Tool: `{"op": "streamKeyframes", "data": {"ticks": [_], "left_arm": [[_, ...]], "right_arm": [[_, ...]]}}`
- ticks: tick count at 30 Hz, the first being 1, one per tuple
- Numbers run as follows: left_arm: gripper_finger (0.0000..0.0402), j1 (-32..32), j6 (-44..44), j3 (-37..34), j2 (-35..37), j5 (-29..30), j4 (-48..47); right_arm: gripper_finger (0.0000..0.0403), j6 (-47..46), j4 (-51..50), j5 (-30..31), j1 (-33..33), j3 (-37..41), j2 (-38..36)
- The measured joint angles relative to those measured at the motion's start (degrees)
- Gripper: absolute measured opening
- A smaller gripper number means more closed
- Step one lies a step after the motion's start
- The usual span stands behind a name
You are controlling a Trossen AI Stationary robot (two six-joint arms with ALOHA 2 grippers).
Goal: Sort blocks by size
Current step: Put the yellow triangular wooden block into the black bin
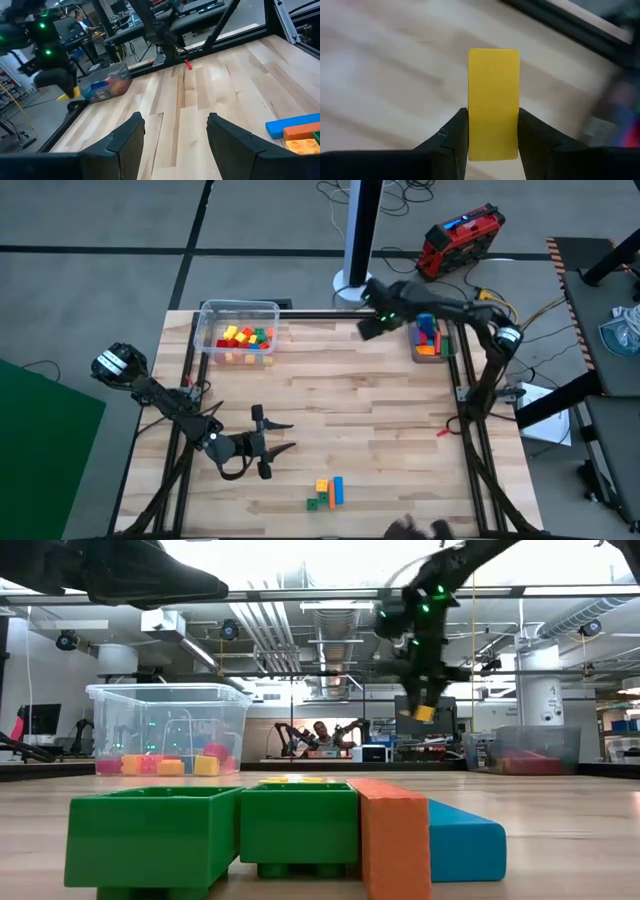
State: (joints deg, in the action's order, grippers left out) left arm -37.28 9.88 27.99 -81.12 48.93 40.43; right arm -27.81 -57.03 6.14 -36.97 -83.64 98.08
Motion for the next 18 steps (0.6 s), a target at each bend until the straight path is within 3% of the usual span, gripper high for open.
{"op": "streamKeyframes", "data": {"ticks": [5, 8, 14, 18], "left_arm": [[0.0191, 0.0, -0.32, 0.0, 0.0, 0.0, -0.39], [0.0191, 0.0, -0.32, 0.0, 0.0, 0.02, -0.59], [0.0191, 0.0, -0.52, -0.02, 0.0, 0.02, -0.8], [0.0191, 0.0, -1.27, -0.02, 0.0, 0.02, -0.79]], "right_arm": [[0.0121, -1.18, -7.68, 2.75, -7.77, 0.13, 0.0], [0.0121, -2.24, -12.06, 8.15, -9.08, 0.15, -0.02], [0.0121, -9.03, -23.28, 26.82, -9.42, 0.79, -0.02], [0.0121, -11.77, -25.36, 28.57, -9.57, 2.96, 0.03]]}}
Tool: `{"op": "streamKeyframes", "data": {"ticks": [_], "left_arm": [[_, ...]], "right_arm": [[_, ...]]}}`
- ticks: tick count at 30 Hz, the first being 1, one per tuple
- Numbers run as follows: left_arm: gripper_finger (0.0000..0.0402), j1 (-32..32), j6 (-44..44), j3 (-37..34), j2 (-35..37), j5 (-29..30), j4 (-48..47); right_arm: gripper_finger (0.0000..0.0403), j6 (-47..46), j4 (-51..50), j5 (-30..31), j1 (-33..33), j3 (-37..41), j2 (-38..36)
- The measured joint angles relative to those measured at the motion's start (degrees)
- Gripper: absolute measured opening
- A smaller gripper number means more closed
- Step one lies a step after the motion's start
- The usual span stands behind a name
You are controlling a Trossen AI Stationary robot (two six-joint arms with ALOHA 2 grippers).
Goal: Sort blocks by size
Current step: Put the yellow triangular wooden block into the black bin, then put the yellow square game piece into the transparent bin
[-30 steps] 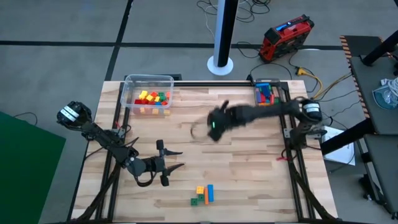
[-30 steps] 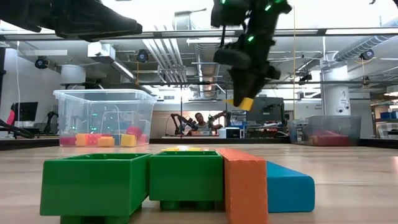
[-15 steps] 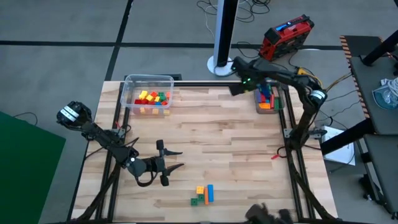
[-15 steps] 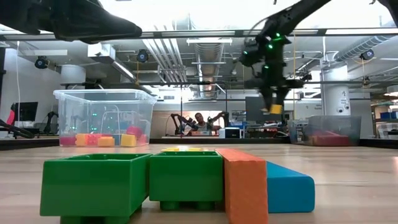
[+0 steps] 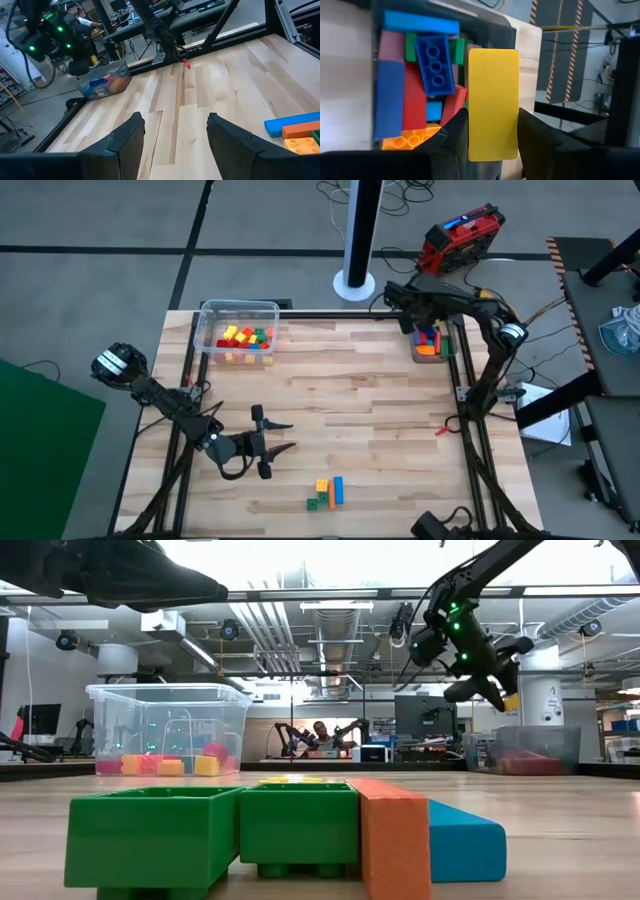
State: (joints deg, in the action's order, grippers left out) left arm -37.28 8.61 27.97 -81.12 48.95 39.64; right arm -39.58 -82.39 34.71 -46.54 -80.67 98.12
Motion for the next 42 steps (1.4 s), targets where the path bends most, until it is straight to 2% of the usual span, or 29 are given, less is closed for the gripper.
{"op": "streamKeyframes", "data": {"ticks": [3, 10, 14, 20, 26, 30, 34, 39, 42], "left_arm": [[0.0191, 0.0, -0.35, 0.0, 0.0, 0.0, 0.04], [0.0191, 0.0, -0.62, 0.0, 0.0, 0.0, 0.04], [0.0191, 0.0, -0.62, 0.0, 0.0, 0.0, 0.07], [0.0191, 0.0, -1.58, 0.41, 0.0, 0.0, 0.15], [0.0191, -0.55, -7.11, 1.23, 0.0, -1.46, -1.06], [0.0191, -1.86, -11.56, 1.51, 0.0, -7.0, -1.31], [0.0191, -3.08, -17.52, 2.61, -0.41, -15.3, -2.39], [0.0191, -4.76, -23.13, 7.09, -3.78, -17.07, -6.36], [0.0191, -5.31, -24.38, 11.7, -7.4, -16.98, -11.1]], "right_arm": [[0.0144, 0.3, 1.65, 0.69, 0.0, 2.57, 0.05], [0.0246, 1.39, 2.04, 0.89, 0.84, 4.87, -0.66], [0.0273, 0.55, 2.38, -0.17, 4.96, 4.13, -3.72], [0.0269, -1.44, 4.79, -0.13, 20.94, 5.5, -10.91], [0.0239, -6.8, 15.17, -0.59, 44.04, 11.52, -16.88], [0.0219, -10.35, 29.08, -0.64, 60.37, 17.52, -18.09], [0.0202, -9.18, 47.64, -0.22, 73.33, 23.22, -17.16], [0.0177, -0.99, 67.76, 2.64, 82.8, 26.98, -12.87], [0.0157, 6.12, 76.15, 4.6, 85.15, 27.36, -8.82]]}}
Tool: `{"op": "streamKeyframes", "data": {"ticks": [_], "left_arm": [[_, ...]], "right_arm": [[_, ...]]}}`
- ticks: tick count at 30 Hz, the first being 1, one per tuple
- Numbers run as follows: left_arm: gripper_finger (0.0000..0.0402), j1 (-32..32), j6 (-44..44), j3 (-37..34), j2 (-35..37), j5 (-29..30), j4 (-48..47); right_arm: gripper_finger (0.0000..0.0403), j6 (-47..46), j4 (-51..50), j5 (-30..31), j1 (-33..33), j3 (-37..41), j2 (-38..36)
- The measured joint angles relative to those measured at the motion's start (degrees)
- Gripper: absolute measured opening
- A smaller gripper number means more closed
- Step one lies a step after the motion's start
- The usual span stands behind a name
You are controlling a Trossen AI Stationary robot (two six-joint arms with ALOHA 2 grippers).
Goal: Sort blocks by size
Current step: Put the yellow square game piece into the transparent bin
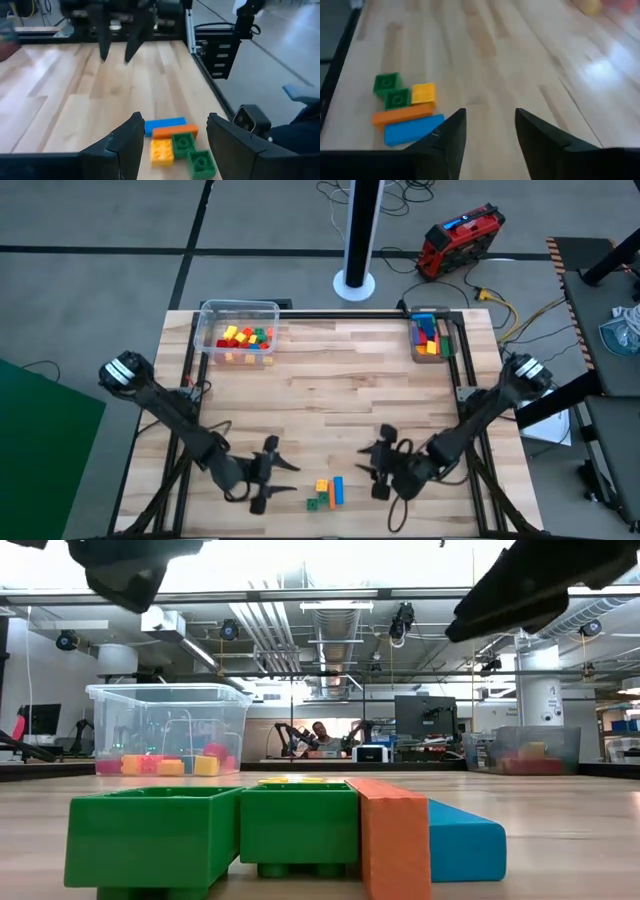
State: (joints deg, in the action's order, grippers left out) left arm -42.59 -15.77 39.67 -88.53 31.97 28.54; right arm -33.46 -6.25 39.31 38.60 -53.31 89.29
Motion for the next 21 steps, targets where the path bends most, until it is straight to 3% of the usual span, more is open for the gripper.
{"op": "streamKeyframes", "data": {"ticks": [4, 7, 11, 13, 18, 21], "left_arm": [[0.0191, -0.3, 2.45, 7.16, -7.06, 0.48, -5.76], [0.0182, -0.5, 5.79, 10.1, -12.58, 4.08, -9.23], [0.014, -0.5, 6.27, 9.71, -17.43, 7.44, -4.11], [0.011, -0.5, 6.29, 8.3, -18.66, 7.54, 0.27], [0.0023, -0.5, 7.05, 4.62, -19.87, 4.14, 10.15], [0.0007, -0.52, 7.08, 3.86, -20.78, 2.29, 12.59]], "right_arm": [[0.0115, 6.71, 4.17, -0.12, -0.27, -1.47, 5.07], [0.0072, 7.83, 4.67, -0.04, -0.52, -2.78, 7.67], [0.0018, 10.13, 13.09, -0.08, 0.08, -2.54, 11.67], [0.0015, 12.84, 19.5, -0.58, 0.85, -2.35, 14.69], [0.001, 20.89, 38.67, -8.77, 1.79, -2.25, 23.45], [0.0009, 22.84, 44.69, -9.36, 1.89, -2.66, 26.85]]}}
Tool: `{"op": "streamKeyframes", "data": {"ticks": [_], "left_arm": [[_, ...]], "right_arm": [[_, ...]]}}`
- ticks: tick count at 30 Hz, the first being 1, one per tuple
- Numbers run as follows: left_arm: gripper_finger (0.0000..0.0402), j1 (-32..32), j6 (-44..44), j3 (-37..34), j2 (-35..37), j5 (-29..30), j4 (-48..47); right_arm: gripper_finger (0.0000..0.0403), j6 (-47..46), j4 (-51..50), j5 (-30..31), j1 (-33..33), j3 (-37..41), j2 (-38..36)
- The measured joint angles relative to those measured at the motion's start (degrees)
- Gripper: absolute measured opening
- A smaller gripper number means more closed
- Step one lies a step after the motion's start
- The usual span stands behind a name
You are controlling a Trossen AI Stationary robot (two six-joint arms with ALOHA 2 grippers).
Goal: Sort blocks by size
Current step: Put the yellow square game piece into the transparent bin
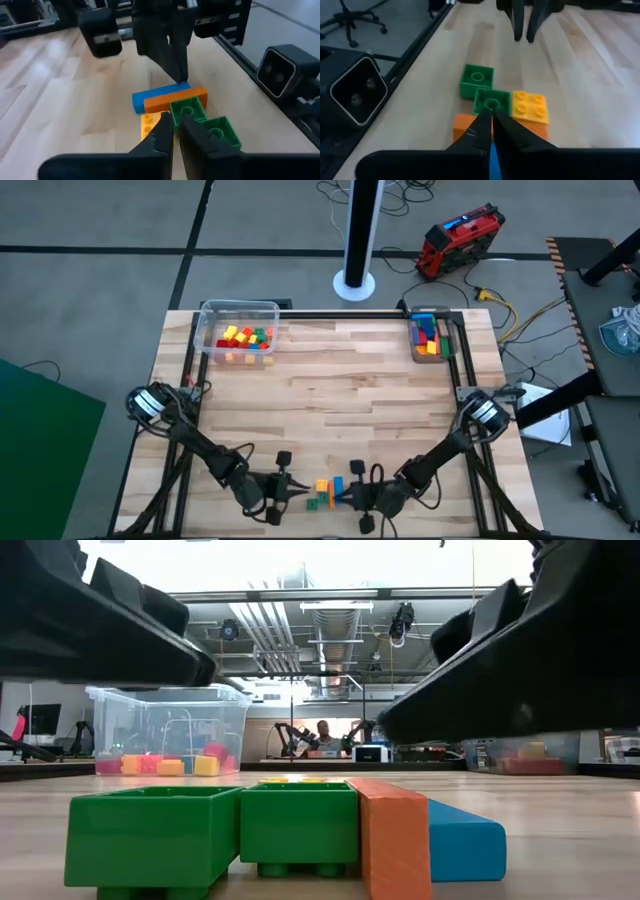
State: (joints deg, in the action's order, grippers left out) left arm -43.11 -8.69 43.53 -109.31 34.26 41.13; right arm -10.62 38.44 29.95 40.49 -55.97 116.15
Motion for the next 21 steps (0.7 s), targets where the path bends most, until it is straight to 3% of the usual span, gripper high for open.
{"op": "streamKeyframes", "data": {"ticks": [11, 21], "left_arm": [[0.0001, 0.19, 4.24, 1.57, -4.42, -1.29, 6.78], [0.0, 0.37, 4.42, 1.18, -4.42, -1.11, 6.38]], "right_arm": [[0.0009, -0.75, 0.71, -1.08, -1.73, -0.87, 2.22], [0.0009, 1.76, -1.9, -1.3, -7.15, -0.89, 1.94]]}}
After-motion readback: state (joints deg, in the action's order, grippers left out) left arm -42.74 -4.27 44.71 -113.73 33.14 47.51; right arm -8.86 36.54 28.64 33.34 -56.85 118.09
